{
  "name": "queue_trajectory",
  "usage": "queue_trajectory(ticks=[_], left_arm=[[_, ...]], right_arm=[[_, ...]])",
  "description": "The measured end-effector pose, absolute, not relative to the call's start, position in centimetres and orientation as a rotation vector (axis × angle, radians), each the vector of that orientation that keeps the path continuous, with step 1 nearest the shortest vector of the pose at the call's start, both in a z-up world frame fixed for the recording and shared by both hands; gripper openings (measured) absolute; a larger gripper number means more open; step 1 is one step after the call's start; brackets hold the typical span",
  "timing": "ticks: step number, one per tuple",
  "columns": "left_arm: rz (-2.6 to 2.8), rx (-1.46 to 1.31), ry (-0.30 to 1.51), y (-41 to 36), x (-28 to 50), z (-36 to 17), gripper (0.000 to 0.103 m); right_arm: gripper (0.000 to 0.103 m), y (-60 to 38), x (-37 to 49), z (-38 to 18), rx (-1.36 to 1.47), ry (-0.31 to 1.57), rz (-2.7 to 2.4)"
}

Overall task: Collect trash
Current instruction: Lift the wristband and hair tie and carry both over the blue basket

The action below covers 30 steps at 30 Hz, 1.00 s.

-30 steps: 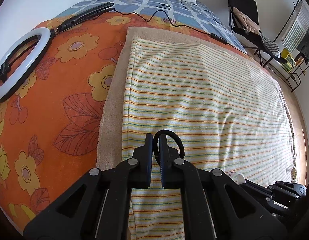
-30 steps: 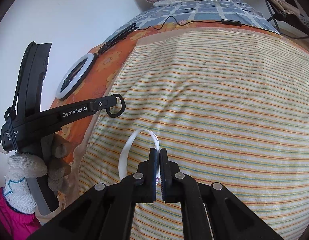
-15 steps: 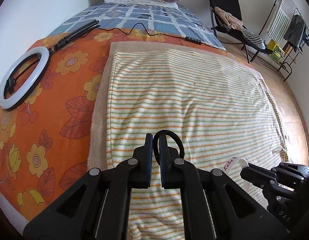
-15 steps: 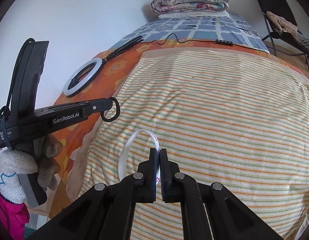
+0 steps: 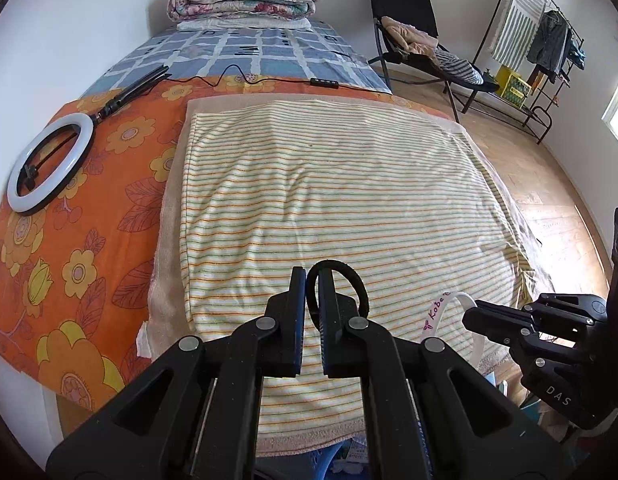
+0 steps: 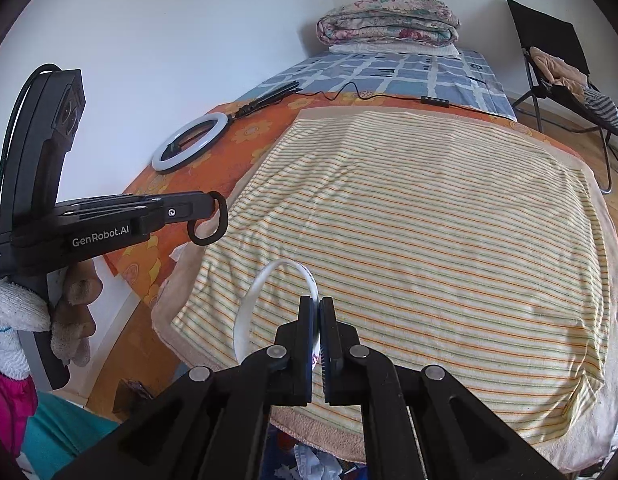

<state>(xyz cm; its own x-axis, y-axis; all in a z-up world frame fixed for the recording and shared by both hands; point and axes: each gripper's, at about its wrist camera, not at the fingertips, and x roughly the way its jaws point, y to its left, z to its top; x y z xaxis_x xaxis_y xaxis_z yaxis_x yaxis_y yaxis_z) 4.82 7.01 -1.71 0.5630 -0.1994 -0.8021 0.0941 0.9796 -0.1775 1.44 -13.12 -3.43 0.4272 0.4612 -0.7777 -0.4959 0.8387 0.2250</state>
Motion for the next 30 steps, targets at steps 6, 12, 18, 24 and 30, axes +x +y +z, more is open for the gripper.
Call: queue_trajectory(ticks=[6, 12, 18, 24, 30], left_arm=[[-0.214, -0.113, 0.967, 4.8, 0.1, -1.6, 0.004], [-0.235, -0.068, 0.961, 2.4, -4.8, -1.7, 0.004], [-0.257, -0.081, 0.964, 0.5, -8.9, -2.8, 0.004], [-0.276, -0.107, 1.004, -1.3, -12.1, -5.5, 0.004], [-0.277, -0.113, 1.068, -2.4, -14.6, -9.2, 0.004]], right_arm=[[0.001, -15.6, -2.6, -2.8, -0.058, 0.941, 0.595], [0.001, -17.9, -6.2, -3.2, -0.056, 0.95, 0.598], [0.001, -19.6, -9.4, -4.1, -0.047, 0.966, 0.607], [0.001, -20.5, -11.4, -5.7, -0.033, 1.006, 0.611], [0.001, -21.1, -12.7, -7.6, -0.027, 1.042, 0.602]])
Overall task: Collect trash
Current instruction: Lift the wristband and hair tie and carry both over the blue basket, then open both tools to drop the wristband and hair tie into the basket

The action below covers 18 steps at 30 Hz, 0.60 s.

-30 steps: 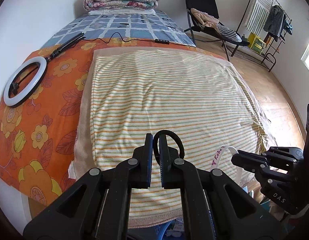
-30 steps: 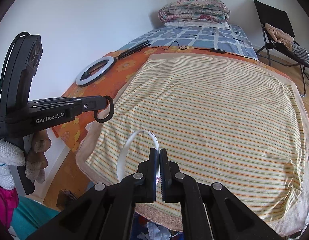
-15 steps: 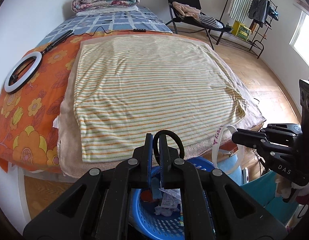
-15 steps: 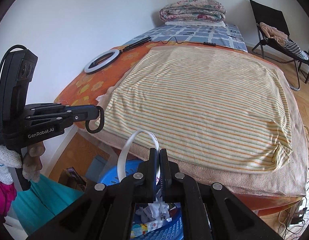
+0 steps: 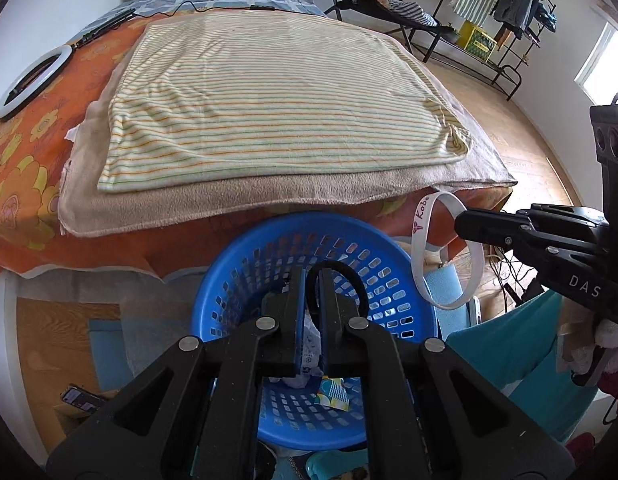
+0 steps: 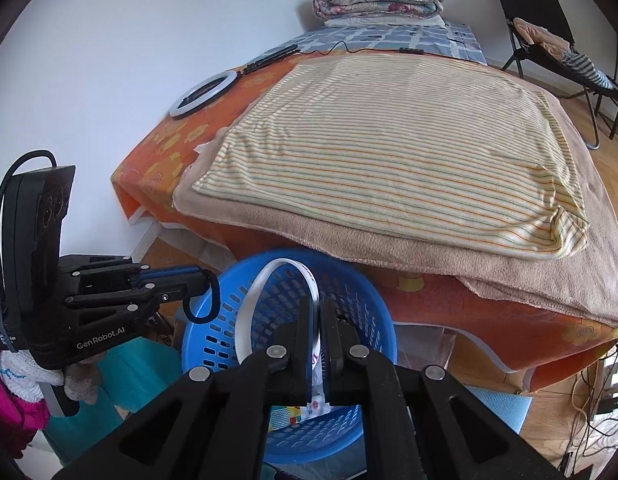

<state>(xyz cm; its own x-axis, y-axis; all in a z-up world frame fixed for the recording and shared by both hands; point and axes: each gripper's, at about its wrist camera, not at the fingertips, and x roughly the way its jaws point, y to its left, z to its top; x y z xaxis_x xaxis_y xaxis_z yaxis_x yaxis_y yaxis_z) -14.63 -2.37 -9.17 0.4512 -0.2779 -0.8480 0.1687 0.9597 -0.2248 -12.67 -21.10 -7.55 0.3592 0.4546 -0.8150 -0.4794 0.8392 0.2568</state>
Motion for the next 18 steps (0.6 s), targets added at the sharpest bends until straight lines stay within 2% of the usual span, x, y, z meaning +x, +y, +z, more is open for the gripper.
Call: queue_trajectory(ticks=[14, 18], left_arm=[[-0.259, -0.118, 1.144, -2.2, -16.6, -13.1, 0.004], [-0.252, -0.111, 1.15, -2.3, -16.7, -13.6, 0.004]], right_arm=[[0.001, -20.7, -14.4, -10.8, -0.047, 1.099, 0.59], [0.005, -20.5, -14.4, -11.6, -0.051, 1.115, 0.589]])
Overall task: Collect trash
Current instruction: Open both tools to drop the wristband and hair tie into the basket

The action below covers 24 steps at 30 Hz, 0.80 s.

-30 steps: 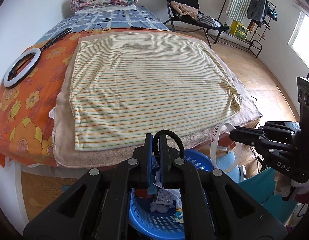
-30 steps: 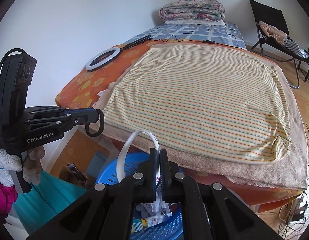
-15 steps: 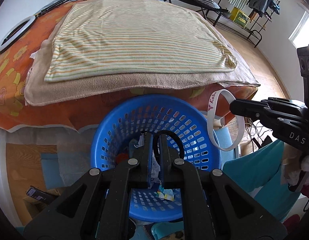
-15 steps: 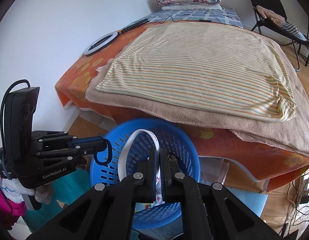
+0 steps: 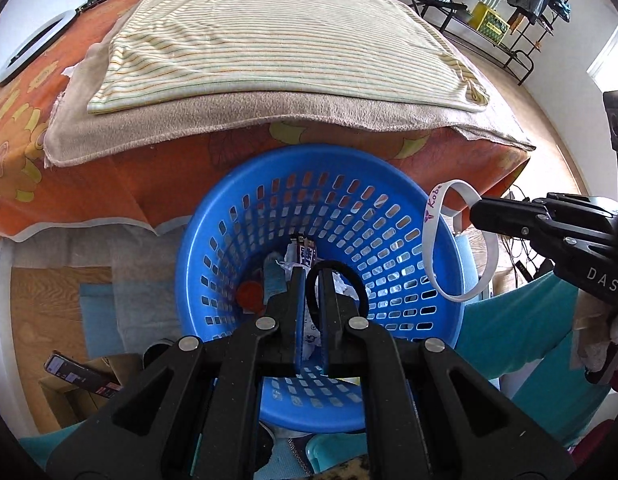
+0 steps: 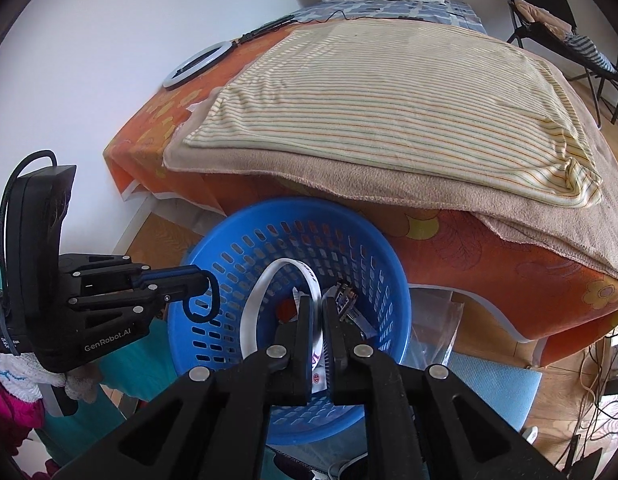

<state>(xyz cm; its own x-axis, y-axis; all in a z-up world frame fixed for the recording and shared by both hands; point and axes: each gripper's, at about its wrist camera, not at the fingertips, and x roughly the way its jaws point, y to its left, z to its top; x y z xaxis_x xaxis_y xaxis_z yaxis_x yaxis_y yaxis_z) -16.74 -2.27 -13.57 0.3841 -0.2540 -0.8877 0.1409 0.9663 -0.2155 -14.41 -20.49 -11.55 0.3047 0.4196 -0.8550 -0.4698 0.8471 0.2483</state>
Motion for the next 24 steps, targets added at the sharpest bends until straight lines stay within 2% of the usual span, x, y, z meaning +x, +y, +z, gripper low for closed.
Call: queue_trajectory(ticks=[4, 9, 10, 12, 13, 14, 15, 18, 21, 24], left_arm=[[-0.248, -0.103, 1.155, -2.3, -16.8, -13.8, 0.004], [-0.235, -0.098, 1.171, -2.2, -16.6, -14.2, 0.004], [-0.232, -0.096, 1.174, -2.2, -16.6, -14.3, 0.008], [-0.225, -0.089, 1.173, -2.2, -16.6, -14.4, 0.028], [-0.216, -0.084, 1.169, -2.3, -16.6, -14.4, 0.049], [-0.207, -0.082, 1.158, -2.2, -16.7, -14.4, 0.058], [-0.204, -0.081, 1.15, -2.2, -16.7, -14.3, 0.058], [-0.195, -0.076, 1.151, -2.2, -16.7, -14.4, 0.058], [-0.186, -0.077, 1.157, -2.0, -16.6, -14.5, 0.058], [-0.166, -0.071, 1.156, -1.9, -16.5, -14.6, 0.067]], right_arm=[[0.012, -20.4, -14.3, -12.0, -0.054, 1.126, 0.586], [0.027, -20.3, -14.3, -12.2, -0.052, 1.13, 0.585], [0.029, -20.4, -14.3, -12.3, -0.053, 1.131, 0.583], [0.035, -20.5, -14.2, -12.5, -0.054, 1.137, 0.577], [0.039, -20.6, -14.2, -12.6, -0.053, 1.141, 0.572], [0.048, -20.6, -14.2, -12.6, -0.051, 1.143, 0.568], [0.055, -20.7, -14.1, -12.7, -0.048, 1.145, 0.564], [0.067, -20.9, -14.1, -12.7, -0.043, 1.147, 0.555], [0.076, -20.9, -14.1, -12.8, -0.038, 1.152, 0.548], [0.084, -21.0, -14.0, -12.7, -0.036, 1.15, 0.534]])
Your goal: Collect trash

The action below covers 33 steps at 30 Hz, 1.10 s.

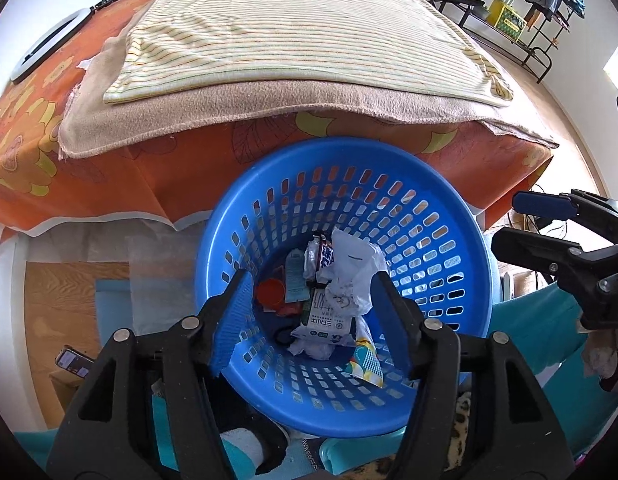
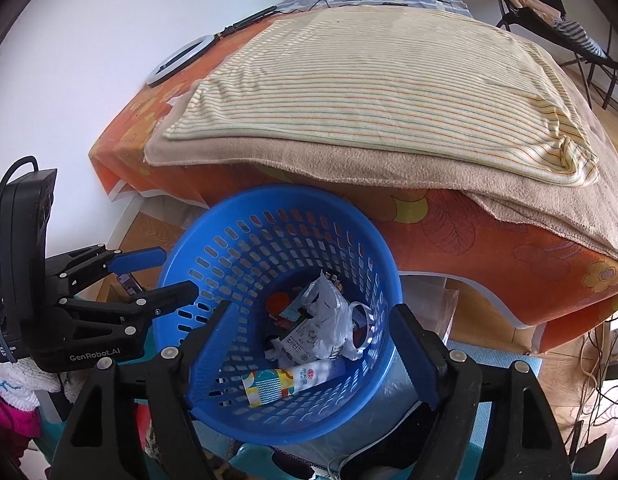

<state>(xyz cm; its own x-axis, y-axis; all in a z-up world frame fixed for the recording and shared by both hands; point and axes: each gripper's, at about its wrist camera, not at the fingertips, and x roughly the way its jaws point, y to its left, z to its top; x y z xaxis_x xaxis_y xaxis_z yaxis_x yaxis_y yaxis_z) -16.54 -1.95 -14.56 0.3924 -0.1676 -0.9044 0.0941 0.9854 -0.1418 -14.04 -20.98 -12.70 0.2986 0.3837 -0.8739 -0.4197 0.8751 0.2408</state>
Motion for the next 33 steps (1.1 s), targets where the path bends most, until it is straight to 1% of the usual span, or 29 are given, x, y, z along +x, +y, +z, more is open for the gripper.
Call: queue_trajectory(ticks=[5, 16, 33], left_arm=[[-0.153, -0.08, 1.143, -1.7, -16.5, -14.3, 0.068], [-0.13, -0.072, 1.137, -1.6, -16.1, -13.9, 0.068], [-0.107, -0.052, 1.069, -1.9, -14.4, -10.2, 0.069]], right_arm=[[0.087, -21.4, -13.8, -12.7, -0.026, 1.157, 0.503], [0.087, -21.7, -13.7, -12.3, -0.058, 1.137, 0.453], [0.088, -21.8, -11.7, -8.5, -0.087, 1.056, 0.432]])
